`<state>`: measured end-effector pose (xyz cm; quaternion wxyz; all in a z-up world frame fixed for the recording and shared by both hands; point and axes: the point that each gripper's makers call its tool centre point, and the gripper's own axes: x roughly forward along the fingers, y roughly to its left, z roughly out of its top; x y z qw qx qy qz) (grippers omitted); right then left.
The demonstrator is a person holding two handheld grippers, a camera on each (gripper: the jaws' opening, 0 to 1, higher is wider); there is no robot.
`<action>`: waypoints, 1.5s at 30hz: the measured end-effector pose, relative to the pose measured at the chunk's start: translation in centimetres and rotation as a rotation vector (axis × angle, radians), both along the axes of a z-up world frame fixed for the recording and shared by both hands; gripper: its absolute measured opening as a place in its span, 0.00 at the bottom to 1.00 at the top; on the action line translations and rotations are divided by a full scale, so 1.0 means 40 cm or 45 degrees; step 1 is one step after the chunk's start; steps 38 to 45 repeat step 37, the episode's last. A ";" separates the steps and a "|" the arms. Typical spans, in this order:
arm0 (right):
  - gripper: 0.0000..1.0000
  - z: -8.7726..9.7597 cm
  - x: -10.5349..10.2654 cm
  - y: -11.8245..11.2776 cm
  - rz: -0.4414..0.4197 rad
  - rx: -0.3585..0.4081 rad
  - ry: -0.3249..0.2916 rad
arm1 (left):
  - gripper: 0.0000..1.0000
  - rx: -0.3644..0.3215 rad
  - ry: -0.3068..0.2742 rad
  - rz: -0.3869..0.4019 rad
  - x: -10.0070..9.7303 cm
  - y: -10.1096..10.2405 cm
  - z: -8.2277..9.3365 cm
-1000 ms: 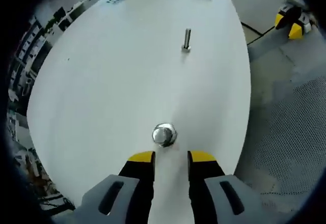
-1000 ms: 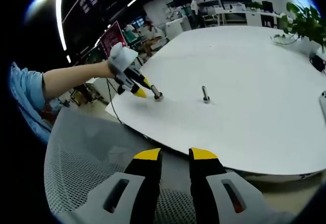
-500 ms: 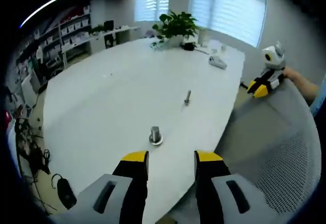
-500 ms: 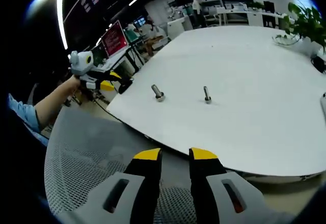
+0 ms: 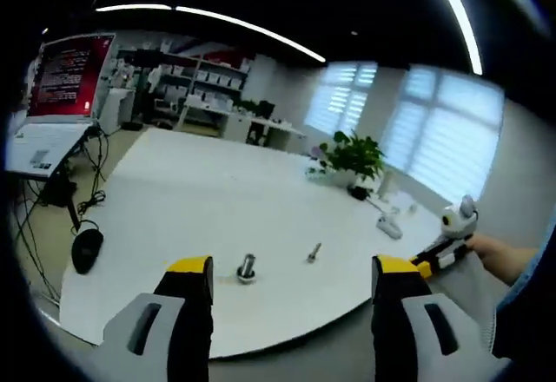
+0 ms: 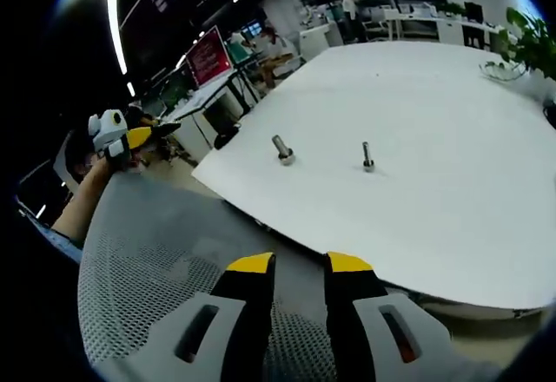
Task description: Place the washer onto the threaded stud by aligning its center hole with the stud, sliding it down to the base, and recovering from edge contact or off-axis alignment until the washer reaches the visible bottom stop.
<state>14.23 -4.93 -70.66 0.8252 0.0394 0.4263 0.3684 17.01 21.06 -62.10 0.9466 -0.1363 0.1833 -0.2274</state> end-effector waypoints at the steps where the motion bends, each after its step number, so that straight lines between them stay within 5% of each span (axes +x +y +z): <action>1: 0.25 0.001 -0.002 0.002 0.009 0.006 -0.001 | 0.84 0.005 0.012 0.004 -0.010 -0.008 -0.011; 3: 0.25 0.008 -0.006 0.008 0.025 0.035 -0.008 | 0.91 0.108 -0.017 -0.007 -0.024 -0.019 -0.031; 4: 0.25 0.012 -0.007 0.011 0.036 0.052 -0.018 | 0.98 0.262 -0.131 0.015 -0.010 -0.002 -0.020; 5: 0.25 0.022 -0.009 0.019 0.050 0.091 -0.026 | 0.99 0.241 -0.087 0.057 -0.010 0.009 -0.025; 7: 0.25 0.028 -0.008 0.022 0.060 0.103 -0.043 | 0.97 0.101 -0.115 0.121 0.006 0.016 -0.003; 10: 0.25 0.028 -0.009 0.023 0.048 0.111 -0.047 | 0.99 0.009 -0.045 0.182 0.007 0.037 -0.026; 11: 0.25 0.029 -0.009 0.023 0.043 0.117 -0.047 | 0.99 -0.004 -0.076 0.191 0.009 0.046 -0.018; 21: 0.32 0.027 -0.009 0.023 0.079 0.112 -0.049 | 0.94 0.025 -0.045 0.218 0.007 0.046 -0.030; 45: 0.39 0.029 -0.002 0.025 0.055 0.110 -0.068 | 0.97 -0.045 -0.070 0.217 0.007 0.048 -0.023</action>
